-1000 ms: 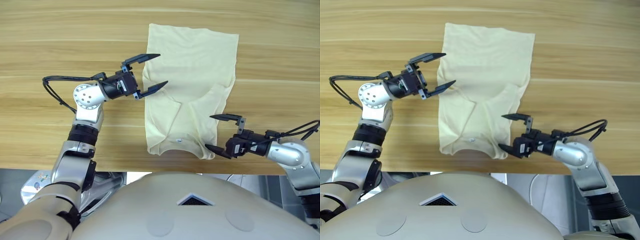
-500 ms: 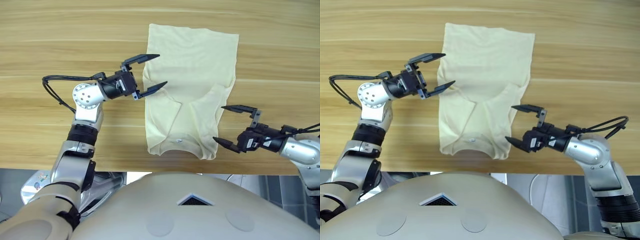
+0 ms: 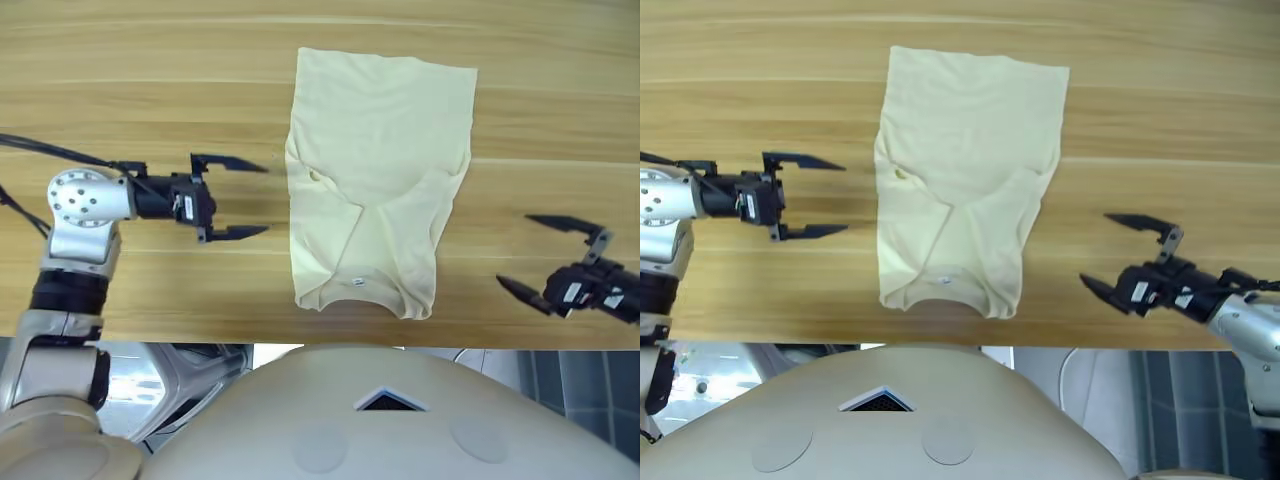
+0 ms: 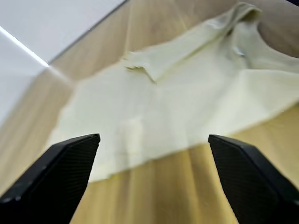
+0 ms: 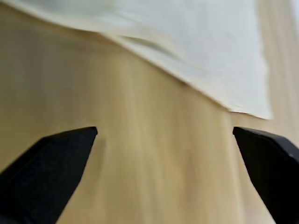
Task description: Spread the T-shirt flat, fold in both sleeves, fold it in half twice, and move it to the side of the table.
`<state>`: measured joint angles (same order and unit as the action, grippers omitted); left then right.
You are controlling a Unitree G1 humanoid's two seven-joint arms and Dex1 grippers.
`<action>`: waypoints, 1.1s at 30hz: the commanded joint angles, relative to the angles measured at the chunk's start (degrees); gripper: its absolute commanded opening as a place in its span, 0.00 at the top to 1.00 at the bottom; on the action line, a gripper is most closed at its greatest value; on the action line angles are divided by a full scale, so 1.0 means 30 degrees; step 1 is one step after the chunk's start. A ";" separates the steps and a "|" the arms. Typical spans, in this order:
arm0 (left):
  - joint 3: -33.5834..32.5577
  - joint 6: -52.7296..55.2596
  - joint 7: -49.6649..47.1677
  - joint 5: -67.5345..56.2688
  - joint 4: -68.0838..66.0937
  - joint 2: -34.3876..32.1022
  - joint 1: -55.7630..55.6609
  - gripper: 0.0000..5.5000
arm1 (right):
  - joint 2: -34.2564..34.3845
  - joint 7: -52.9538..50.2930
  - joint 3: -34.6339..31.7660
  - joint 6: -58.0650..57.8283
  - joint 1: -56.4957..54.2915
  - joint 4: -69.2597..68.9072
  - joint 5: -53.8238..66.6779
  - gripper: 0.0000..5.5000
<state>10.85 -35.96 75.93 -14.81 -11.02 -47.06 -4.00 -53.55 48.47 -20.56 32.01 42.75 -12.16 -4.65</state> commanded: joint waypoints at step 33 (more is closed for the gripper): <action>0.5127 -0.2412 -0.2273 0.4275 -0.0656 0.3175 0.1613 0.38 | 0.0133 -0.0225 0.8975 -0.0382 -0.2435 -0.0262 -0.1582 0.37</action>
<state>25.19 -43.46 69.02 -3.28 -12.00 -37.55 1.08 -52.41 47.46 5.41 32.12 35.38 -14.45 -6.38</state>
